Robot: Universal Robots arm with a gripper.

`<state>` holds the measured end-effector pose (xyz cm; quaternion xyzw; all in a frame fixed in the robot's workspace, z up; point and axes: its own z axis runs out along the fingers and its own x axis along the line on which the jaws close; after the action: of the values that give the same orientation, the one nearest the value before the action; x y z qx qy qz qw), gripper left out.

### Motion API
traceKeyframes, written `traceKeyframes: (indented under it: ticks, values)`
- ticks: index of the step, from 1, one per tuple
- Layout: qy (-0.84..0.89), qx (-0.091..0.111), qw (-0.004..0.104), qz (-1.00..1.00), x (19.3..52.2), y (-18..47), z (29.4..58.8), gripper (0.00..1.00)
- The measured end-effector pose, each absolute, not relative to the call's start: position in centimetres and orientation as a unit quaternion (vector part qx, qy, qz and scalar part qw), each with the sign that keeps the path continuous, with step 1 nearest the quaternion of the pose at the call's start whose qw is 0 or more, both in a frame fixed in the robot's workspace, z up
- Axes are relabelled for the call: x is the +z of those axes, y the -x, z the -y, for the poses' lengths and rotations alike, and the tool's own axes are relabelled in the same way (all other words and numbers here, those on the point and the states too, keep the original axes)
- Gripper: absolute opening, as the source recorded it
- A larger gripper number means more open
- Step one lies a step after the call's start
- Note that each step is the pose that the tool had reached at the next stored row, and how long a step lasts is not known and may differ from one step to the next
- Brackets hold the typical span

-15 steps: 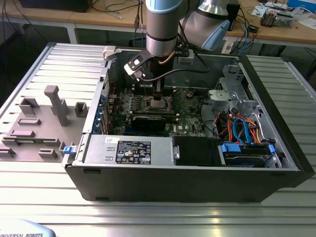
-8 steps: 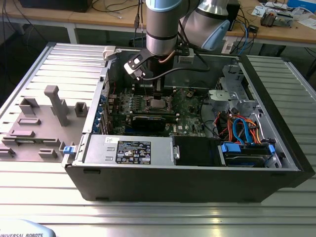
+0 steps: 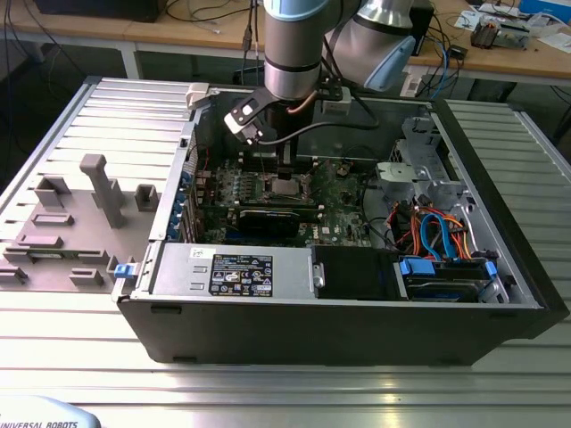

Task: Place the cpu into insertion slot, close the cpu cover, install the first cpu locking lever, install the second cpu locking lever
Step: 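Close the cpu cover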

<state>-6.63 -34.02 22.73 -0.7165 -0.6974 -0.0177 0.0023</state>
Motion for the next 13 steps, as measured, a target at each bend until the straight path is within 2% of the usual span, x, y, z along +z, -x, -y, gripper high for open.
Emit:
traceKeyframes:
  ticks: [13]
  values:
    - [0.716,-0.018,0.002,0.697,23.8,6.6,34.0,0.11]
